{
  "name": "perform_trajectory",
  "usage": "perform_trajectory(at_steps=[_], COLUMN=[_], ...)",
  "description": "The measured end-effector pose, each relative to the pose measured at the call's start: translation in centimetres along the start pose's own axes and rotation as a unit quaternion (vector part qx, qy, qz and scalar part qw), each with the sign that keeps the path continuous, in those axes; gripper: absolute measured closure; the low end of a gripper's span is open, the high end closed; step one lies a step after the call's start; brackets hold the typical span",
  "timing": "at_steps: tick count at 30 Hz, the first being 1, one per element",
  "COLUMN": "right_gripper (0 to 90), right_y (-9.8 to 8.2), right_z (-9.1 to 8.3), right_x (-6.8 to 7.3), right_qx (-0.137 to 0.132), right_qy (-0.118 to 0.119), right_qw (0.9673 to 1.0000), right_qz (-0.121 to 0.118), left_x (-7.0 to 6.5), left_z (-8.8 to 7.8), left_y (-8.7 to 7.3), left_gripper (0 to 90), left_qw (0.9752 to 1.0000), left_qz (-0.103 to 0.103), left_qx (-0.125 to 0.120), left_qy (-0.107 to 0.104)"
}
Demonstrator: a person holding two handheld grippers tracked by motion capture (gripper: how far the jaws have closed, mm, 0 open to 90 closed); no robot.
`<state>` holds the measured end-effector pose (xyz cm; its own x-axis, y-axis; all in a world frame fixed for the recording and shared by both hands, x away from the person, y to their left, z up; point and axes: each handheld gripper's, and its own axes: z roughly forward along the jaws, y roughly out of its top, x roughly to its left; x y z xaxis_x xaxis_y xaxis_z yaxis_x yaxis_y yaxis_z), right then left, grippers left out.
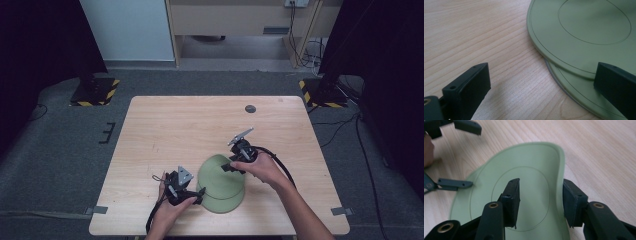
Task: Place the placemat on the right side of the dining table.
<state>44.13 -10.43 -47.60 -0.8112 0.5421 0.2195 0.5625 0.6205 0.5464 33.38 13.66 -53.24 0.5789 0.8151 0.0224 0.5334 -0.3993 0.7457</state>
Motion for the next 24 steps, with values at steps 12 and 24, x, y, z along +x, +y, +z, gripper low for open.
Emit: perform_trajectory(at_steps=[12,24], right_gripper=[81.4,85.5], right_y=[0.2,0.0], right_z=[-0.2,-1.3], right_x=[-0.3,-0.6], right_qx=[-0.003,-0.016], right_qy=[-0.027,-0.033], right_qw=[0.9996,0.9993], right_qz=[-0.003,0.005], left_x=[0.0,-0.1], left_z=[0.0,-0.1], left_y=[0.0,-0.1], left_gripper=[0.4,0.9], left_qw=[1.0,1.0], left_qz=[0.002,0.002], left_qx=[0.0,-0.001], left_qy=[0.001,0.001])
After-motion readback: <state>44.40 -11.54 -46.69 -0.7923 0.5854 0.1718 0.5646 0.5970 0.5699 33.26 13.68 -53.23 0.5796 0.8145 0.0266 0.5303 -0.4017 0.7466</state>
